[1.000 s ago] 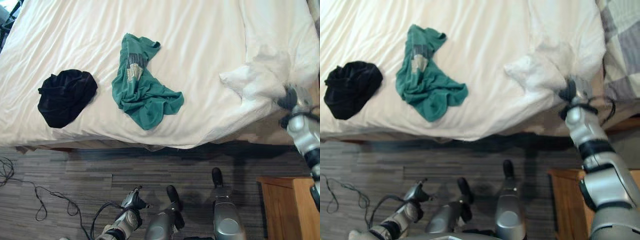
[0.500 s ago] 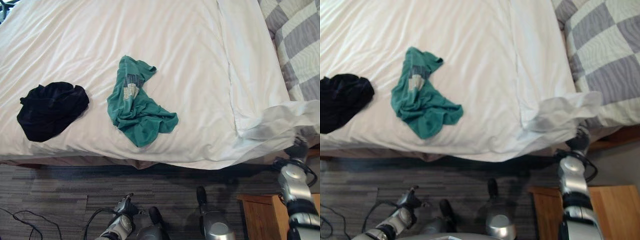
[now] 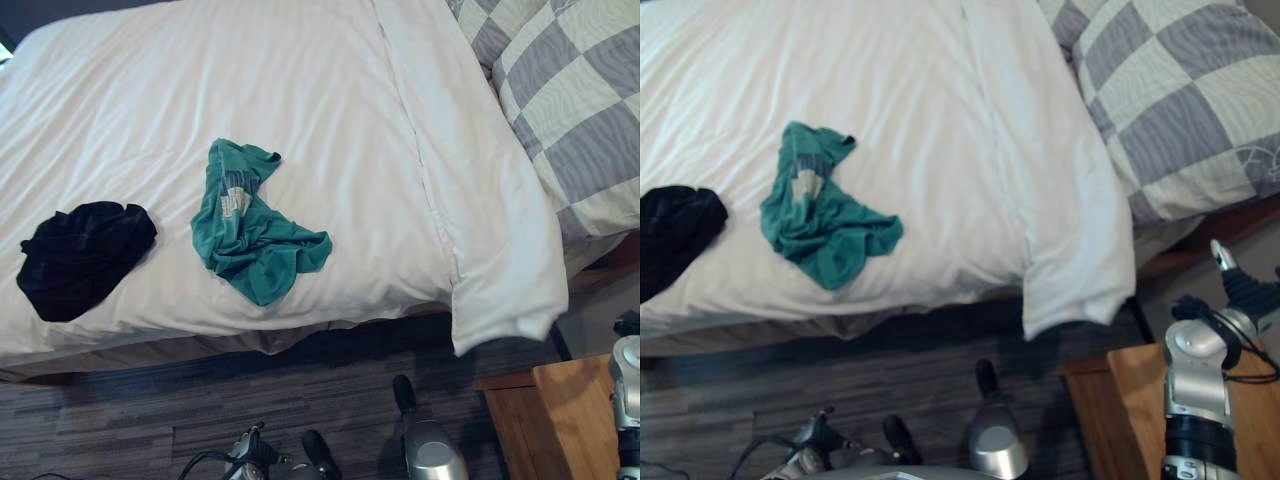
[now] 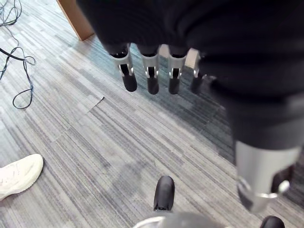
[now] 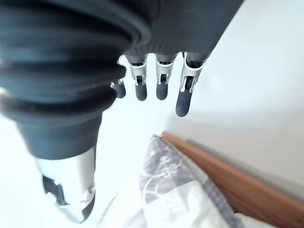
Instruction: Tidy up the quilt and then pick up the clothes from the bed and put them into the laundry hamper.
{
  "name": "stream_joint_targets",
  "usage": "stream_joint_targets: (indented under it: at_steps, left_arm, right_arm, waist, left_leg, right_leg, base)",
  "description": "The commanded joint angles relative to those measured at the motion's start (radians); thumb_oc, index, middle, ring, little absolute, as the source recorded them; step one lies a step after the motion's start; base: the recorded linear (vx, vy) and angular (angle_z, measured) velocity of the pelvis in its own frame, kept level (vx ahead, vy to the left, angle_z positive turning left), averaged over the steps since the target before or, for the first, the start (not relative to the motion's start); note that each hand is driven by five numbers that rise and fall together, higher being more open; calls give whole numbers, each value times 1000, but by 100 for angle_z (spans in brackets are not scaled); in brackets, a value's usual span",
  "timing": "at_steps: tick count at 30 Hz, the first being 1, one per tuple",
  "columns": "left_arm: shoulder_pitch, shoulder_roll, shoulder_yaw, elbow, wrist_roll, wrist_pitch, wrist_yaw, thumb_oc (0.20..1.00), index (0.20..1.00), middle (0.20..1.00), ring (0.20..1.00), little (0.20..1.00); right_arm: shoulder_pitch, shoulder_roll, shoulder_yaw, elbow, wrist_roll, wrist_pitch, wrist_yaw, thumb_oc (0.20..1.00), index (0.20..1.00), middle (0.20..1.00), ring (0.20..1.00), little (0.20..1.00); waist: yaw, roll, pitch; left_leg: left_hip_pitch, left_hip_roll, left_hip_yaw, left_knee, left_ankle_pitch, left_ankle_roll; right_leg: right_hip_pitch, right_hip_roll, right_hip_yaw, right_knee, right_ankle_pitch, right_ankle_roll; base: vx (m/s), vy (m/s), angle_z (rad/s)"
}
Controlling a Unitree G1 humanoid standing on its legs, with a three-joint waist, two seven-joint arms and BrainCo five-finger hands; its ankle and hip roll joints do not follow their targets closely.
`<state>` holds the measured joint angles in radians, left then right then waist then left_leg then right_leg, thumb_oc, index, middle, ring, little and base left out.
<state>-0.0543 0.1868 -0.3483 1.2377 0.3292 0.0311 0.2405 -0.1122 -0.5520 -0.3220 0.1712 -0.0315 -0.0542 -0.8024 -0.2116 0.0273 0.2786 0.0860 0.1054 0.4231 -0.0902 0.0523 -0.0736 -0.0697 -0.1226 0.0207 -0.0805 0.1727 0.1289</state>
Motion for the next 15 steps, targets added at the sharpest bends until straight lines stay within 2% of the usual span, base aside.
stream_joint_targets:
  at_steps: [1, 4, 5, 6, 7, 8, 9, 11, 12, 13, 14, 15]
  left_arm:
    - [-47, 23, 5, 39, 23, 1, 13, 1000, 1000, 1000, 1000, 1000]
    - [-68, 34, -27, 17, 14, -13, 6, 1000, 1000, 1000, 1000, 1000]
    - [-89, 40, -56, 1, -3, -25, 6, 1000, 1000, 1000, 1000, 1000]
    - [-90, 39, -53, 1, -3, -25, 5, 1000, 1000, 1000, 1000, 1000]
    - [-101, 40, -65, -5, -9, -30, 6, 1000, 1000, 1000, 1000, 1000]
    - [-129, 45, -85, -14, -32, -37, 10, 1000, 1000, 1000, 1000, 1000]
    - [-130, 45, -85, -14, -32, -37, 10, 1000, 1000, 1000, 1000, 1000]
    - [-150, 51, -73, -20, -45, -29, 25, 1000, 1000, 1000, 1000, 1000]
    - [-150, 52, -73, -20, -45, -29, 25, 1000, 1000, 1000, 1000, 1000]
    - [-163, 57, -51, -11, -45, -20, 41, 1000, 1000, 1000, 1000, 1000]
    - [-163, 58, -51, -11, -45, -20, 41, 1000, 1000, 1000, 1000, 1000]
    - [-164, 63, -28, -3, -45, -11, 50, 1000, 1000, 1000, 1000, 1000]
  right_arm:
    - [-124, -98, 33, 2, -89, -10, 58, 200, 200, 200, 200, 200]
    - [-238, -160, 159, 183, -48, 10, 115, 200, 200, 200, 200, 200]
    - [-302, -177, 233, 352, 19, 17, 165, 200, 200, 200, 200, 200]
    - [-313, -181, 241, 365, 24, 11, 165, 200, 200, 200, 200, 200]
    - [-332, -179, 273, 462, 69, 12, 204, 200, 200, 200, 200, 200]
    - [-367, -166, 317, 670, 155, 17, 268, 200, 200, 200, 200, 200]
    - [-370, -167, 318, 673, 157, 15, 269, 200, 200, 200, 200, 200]
    - [-304, -116, 318, 743, 172, 27, 309, 200, 200, 200, 200, 200]
    - [-304, -116, 317, 743, 172, 27, 309, 200, 200, 200, 200, 200]
    - [-218, -46, 316, 767, 162, 31, 335, 200, 200, 200, 200, 200]
    - [-218, -45, 315, 766, 162, 31, 335, 200, 200, 200, 200, 200]
    - [-132, 33, 329, 794, 144, 41, 361, 200, 200, 200, 200, 200]
  waist:
    - [45, -14, 29]
    - [65, -8, 48]
    - [75, -3, 62]
    - [73, -2, 63]
    - [74, 2, 71]
    - [73, 13, 98]
    - [73, 12, 97]
    - [69, 17, 133]
    - [71, 16, 131]
    - [66, 10, 148]
    - [67, 10, 145]
    - [66, 1, 154]
  left_leg:
    - [22, 87, -19, 3, -52, -69]
    - [6, 88, -26, 3, -42, -73]
    - [-7, 87, -31, 3, -35, -75]
    - [-8, 87, -31, 3, -35, -75]
    - [-11, 85, -34, 3, -35, -75]
    - [-39, 77, -39, 3, -23, -73]
    - [-41, 77, -39, 3, -23, -73]
    - [-67, 66, -41, 34, -30, -67]
    - [-72, 66, -40, 37, -28, -67]
    - [-92, 64, -45, 73, -46, -63]
    - [-96, 65, -44, 74, -44, -63]
    - [-107, 62, -51, 105, -61, -58]
  right_leg:
    - [-38, -34, -26, 83, -183, 59]
    - [-48, -33, -28, 82, -180, 56]
    - [-58, -33, -28, 84, -179, 56]
    - [-60, -33, -28, 85, -179, 55]
    - [-64, -35, -30, 92, -183, 57]
    - [-101, -35, -25, 120, -185, 56]
    - [-105, -35, -24, 124, -187, 56]
    - [-139, -36, -21, 168, -202, 57]
    - [-144, -35, -19, 167, -199, 56]
    - [-154, -41, -22, 185, -206, 58]
    - [-158, -40, -21, 183, -202, 57]
    - [-162, -45, -25, 197, -207, 59]
  base:
    - [-34, -20, 3]
    - [-63, -24, 6]
    - [-64, -17, 8]
    - [-35, -10, 18]
    - [-51, 4, 17]
    - [-51, 4, 11]
    - [-69, 26, -2]
    - [-66, 35, 1]
    - [-95, 22, -2]
    - [-51, 2, -7]
    - [-69, 17, -13]
    - [-37, 5, -6]
